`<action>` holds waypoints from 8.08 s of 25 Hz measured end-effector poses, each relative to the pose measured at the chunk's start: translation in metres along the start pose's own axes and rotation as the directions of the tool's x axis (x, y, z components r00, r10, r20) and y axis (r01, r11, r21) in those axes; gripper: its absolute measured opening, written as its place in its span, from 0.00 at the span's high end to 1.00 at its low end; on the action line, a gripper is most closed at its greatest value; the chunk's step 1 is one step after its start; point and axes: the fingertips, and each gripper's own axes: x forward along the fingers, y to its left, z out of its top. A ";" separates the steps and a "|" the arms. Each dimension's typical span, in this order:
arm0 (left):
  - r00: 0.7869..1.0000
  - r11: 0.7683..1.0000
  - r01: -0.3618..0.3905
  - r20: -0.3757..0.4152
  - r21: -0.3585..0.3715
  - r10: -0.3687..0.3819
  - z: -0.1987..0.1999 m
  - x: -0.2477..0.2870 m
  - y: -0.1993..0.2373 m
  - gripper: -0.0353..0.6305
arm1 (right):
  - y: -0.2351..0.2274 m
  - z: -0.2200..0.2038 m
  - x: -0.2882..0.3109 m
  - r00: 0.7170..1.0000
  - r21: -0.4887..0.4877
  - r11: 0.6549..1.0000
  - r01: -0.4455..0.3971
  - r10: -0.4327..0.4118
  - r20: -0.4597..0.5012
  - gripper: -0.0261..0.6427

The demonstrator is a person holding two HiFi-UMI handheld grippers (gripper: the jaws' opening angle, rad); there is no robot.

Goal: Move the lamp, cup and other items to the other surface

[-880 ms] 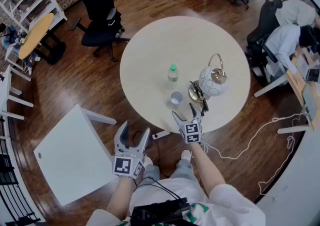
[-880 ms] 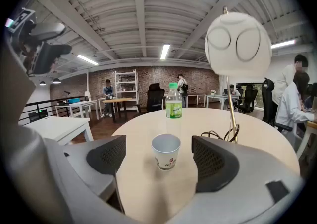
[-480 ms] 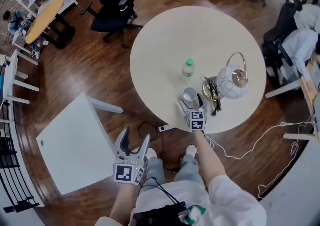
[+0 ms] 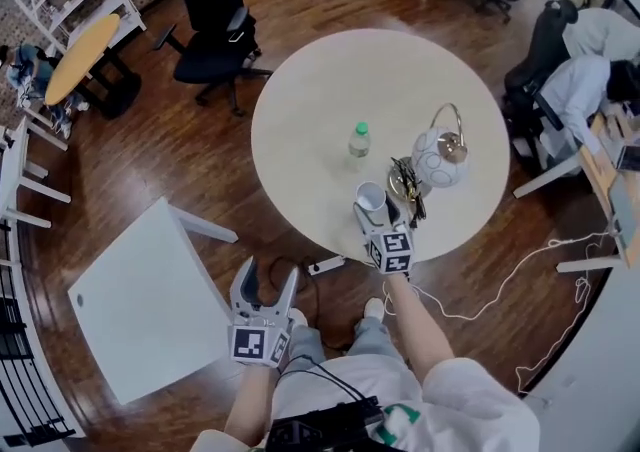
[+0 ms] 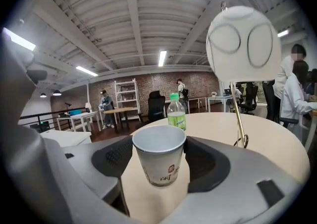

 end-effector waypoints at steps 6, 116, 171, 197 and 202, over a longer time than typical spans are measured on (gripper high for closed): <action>0.997 0.998 0.064 0.042 -0.008 -0.064 0.014 0.001 -0.020 0.49 | 0.041 0.059 -0.078 0.994 0.022 0.997 -0.074 0.072 0.084 0.42; 0.963 0.975 0.218 0.155 0.037 -0.221 0.026 0.004 -0.059 0.51 | 0.084 0.113 -0.198 0.927 -0.018 0.998 -0.059 0.061 0.370 0.37; 0.973 0.979 0.202 -0.106 -0.040 -0.205 -0.030 0.088 -0.083 0.52 | -0.202 -0.081 0.044 0.958 0.052 0.974 0.220 -0.205 -0.201 0.80; 0.970 0.968 0.241 -0.013 -0.067 -0.242 -0.017 0.042 -0.071 0.54 | -0.108 -0.016 -0.100 0.972 0.041 0.984 0.172 -0.163 -0.168 0.84; 0.976 0.973 0.218 0.022 -0.074 -0.217 -0.015 0.026 -0.064 0.54 | -0.068 -0.018 -0.127 0.975 -0.007 0.994 0.113 -0.112 -0.193 0.84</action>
